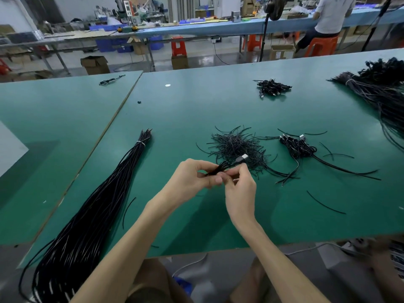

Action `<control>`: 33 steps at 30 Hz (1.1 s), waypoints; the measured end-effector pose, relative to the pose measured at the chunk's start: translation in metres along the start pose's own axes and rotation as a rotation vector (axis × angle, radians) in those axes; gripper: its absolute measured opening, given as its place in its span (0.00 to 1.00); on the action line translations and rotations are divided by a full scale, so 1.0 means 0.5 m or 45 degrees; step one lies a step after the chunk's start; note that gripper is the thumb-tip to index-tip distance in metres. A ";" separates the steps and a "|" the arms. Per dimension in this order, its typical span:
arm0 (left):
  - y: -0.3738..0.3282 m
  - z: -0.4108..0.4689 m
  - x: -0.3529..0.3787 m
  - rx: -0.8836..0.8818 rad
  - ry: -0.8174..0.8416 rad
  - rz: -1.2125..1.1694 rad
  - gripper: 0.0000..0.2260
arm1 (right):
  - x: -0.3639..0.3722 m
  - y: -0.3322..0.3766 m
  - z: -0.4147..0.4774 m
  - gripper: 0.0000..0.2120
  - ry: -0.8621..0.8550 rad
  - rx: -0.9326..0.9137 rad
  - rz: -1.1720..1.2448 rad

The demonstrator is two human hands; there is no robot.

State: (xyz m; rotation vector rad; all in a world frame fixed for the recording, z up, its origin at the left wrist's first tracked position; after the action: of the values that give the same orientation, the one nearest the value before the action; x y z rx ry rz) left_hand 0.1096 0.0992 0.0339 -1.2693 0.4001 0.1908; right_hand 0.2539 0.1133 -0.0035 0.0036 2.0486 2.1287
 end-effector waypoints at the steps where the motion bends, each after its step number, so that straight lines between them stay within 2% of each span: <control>1: 0.001 0.000 0.003 0.014 0.006 0.027 0.09 | 0.001 -0.001 0.001 0.12 0.007 0.006 -0.003; 5: 0.007 0.001 -0.023 0.048 -0.121 0.110 0.16 | 0.010 0.000 -0.002 0.12 0.053 -0.004 -0.034; 7: 0.003 0.005 -0.027 0.085 -0.113 0.195 0.19 | 0.013 0.001 -0.001 0.12 0.057 0.002 -0.024; 10: -0.003 0.015 -0.010 0.113 -0.040 0.340 0.16 | 0.007 -0.008 0.005 0.12 0.032 0.036 0.012; 13: -0.014 0.023 0.023 0.237 0.110 0.635 0.09 | -0.004 -0.018 0.009 0.12 -0.001 0.064 0.032; 17: -0.005 0.026 0.036 0.270 0.144 0.827 0.10 | -0.004 -0.014 0.006 0.12 -0.016 0.035 0.017; 20: -0.006 0.023 0.032 0.297 0.138 0.822 0.07 | 0.000 -0.013 0.003 0.13 -0.013 0.018 0.002; 26: -0.037 0.024 0.014 0.340 0.082 0.678 0.10 | -0.002 -0.003 0.004 0.10 -0.004 0.008 0.054; 29: -0.029 0.020 -0.006 0.233 0.014 0.464 0.12 | 0.001 0.005 0.000 0.09 0.026 -0.033 0.083; 33: -0.012 0.026 -0.050 0.111 -0.178 0.457 0.10 | 0.010 -0.001 0.000 0.07 0.091 -0.035 0.085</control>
State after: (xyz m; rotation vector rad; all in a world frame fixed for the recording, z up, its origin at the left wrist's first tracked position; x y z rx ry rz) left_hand 0.0911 0.1116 0.0521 -1.0840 0.5084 0.5573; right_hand 0.2488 0.1140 -0.0047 -0.0076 2.0865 2.2274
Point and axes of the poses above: each hand's wrist, its own z-axis towards the middle knuckle, its own x-axis out of the palm, y = z × x, the point moved 8 cm from there along z, towards the middle knuckle, and after that the axes turned 12 degrees about x, right-handed, at the moved point
